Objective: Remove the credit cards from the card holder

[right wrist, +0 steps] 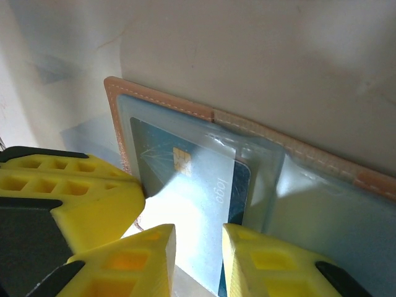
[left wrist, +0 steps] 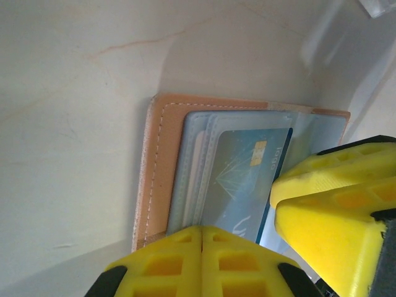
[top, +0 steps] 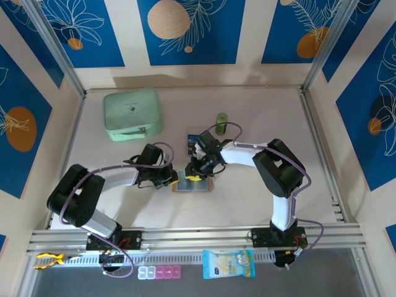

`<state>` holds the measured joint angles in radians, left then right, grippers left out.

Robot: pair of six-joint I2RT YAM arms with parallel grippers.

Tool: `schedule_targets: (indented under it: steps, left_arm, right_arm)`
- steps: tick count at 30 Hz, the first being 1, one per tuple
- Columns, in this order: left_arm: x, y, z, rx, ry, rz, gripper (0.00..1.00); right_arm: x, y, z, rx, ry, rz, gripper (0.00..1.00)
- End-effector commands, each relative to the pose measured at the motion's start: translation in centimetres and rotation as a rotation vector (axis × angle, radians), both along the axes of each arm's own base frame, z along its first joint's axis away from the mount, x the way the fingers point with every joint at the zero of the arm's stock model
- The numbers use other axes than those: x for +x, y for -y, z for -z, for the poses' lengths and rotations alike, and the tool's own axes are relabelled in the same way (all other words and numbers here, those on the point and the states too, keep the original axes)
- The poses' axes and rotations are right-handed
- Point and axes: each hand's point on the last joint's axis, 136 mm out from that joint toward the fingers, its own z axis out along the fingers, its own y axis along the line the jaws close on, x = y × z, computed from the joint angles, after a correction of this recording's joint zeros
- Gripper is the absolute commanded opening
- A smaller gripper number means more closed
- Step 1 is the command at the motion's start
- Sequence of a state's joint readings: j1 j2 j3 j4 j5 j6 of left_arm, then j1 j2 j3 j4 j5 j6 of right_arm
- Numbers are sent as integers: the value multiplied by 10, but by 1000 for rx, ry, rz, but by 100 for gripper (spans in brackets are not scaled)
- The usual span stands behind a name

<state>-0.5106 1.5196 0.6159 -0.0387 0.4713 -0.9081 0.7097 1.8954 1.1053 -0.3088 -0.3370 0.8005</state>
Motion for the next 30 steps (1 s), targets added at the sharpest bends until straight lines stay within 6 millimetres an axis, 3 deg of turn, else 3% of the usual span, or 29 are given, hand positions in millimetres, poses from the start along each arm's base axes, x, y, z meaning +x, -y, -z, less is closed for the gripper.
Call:
schedule_targets:
  steps: [1,18,25,30]
  left_arm:
    - [-2,-6,-4,13,-4,-1,4]
    - [11,4,-22,-26,37,34,4]
    - [12,10,-18,-41,27,62,4]
    - [6,3,-3,3,-13,59,4]
  right_arm:
    - [-5,6,2,-55,2,-13,28]
    - [0,7,-26,-32,99,-26,28]
    - [-2,2,-25,-5,77,-28,28]
    - [-7,-2,-19,2,45,-39,29]
